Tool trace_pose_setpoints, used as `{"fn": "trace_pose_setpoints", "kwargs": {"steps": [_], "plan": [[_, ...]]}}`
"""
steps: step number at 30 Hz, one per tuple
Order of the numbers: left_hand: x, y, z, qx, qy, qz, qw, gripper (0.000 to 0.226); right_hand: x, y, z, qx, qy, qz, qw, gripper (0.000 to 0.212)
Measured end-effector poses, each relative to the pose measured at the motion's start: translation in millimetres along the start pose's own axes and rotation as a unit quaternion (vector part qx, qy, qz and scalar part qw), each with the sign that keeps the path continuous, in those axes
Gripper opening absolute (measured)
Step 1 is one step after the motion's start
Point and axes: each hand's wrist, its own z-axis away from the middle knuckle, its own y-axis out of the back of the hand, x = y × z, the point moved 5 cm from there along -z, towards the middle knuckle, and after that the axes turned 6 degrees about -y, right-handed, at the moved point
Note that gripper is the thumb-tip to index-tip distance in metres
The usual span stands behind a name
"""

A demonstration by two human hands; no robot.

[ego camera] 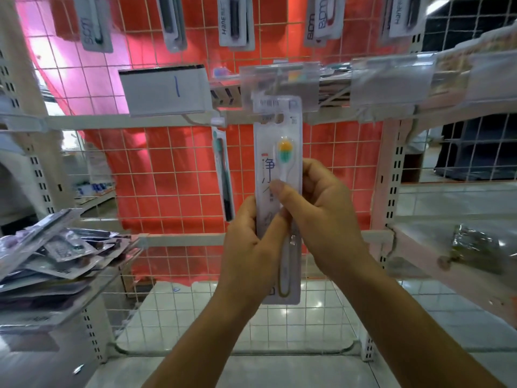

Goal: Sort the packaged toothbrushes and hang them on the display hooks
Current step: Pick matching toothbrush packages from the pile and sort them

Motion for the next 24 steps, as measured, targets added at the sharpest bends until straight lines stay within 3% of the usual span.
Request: {"fn": "trace_pose_setpoints", "kwargs": {"steps": [7,12,16,24], "plan": [[-11,6,-2,0.014,0.016,-0.011,1.000,0.027,6,2,-27,0.021,-0.010,0.033,0.999,0.016],[-28,10,1,0.059,0.038,-0.091,0.993,0.051,30,4,-44,0.039,-0.028,0.065,0.997,0.006],[-38,24,2,0.110,0.059,-0.146,0.981,0.058,57,13,-78,0.070,-0.025,0.136,0.988,0.010],[-51,35,14,0.103,0.084,-0.175,0.975,0.047,107,23,-156,0.126,0.022,0.346,0.930,0.034]]}}
